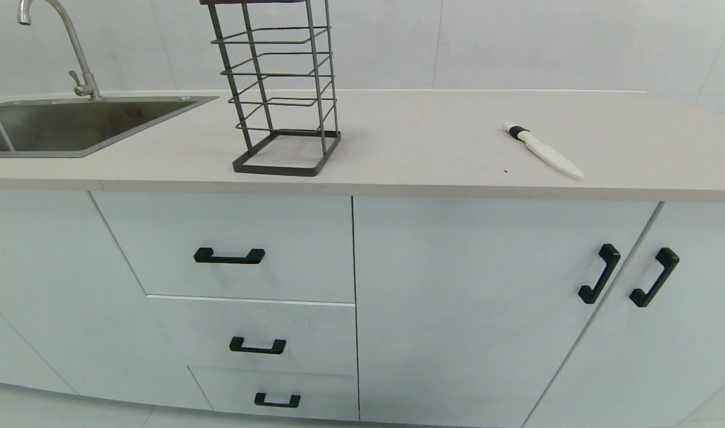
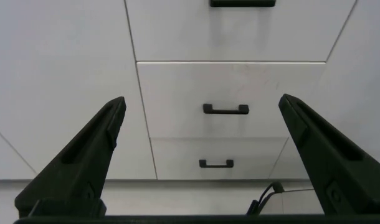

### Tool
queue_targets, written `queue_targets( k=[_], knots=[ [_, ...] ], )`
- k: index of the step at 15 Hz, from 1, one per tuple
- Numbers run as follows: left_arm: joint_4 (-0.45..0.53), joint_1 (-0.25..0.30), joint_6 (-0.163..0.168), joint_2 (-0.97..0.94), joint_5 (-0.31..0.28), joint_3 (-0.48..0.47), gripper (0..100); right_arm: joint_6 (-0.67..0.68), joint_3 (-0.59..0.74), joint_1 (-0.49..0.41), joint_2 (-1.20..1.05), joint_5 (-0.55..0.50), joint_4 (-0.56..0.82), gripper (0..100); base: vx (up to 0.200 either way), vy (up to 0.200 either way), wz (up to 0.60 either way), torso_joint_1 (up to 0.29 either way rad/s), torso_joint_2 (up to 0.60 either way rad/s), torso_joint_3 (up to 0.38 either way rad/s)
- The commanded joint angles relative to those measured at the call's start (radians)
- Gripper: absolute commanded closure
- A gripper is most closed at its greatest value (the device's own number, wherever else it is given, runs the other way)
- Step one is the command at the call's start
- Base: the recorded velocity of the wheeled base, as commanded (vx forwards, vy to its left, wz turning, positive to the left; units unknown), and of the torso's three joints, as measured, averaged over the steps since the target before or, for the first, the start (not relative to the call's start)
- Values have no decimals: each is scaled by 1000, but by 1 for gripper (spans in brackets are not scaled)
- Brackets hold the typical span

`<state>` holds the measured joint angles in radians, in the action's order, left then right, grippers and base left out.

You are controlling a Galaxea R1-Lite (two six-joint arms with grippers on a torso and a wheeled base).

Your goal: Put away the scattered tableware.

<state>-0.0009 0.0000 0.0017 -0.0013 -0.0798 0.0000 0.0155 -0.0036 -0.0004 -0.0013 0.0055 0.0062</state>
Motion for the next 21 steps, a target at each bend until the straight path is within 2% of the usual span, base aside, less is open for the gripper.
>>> queue_targets(
  k=[1,10,14,21],
  knots=[
    [-1,0,-2,1,2,0,0,0,1,0,1,1,0,0,0,0,0,0,0,0],
    [-1,0,0,1,3,0,0,0,1,0,1,1,0,0,22,0,0,1,0,0],
    [-1,0,0,1,3,0,0,0,1,0,1,1,0,0,200,0,0,0,0,6],
    [-2,0,-2,1,3,0,0,0,1,0,1,1,0,0,0,0,0,0,0,0]
  ],
)
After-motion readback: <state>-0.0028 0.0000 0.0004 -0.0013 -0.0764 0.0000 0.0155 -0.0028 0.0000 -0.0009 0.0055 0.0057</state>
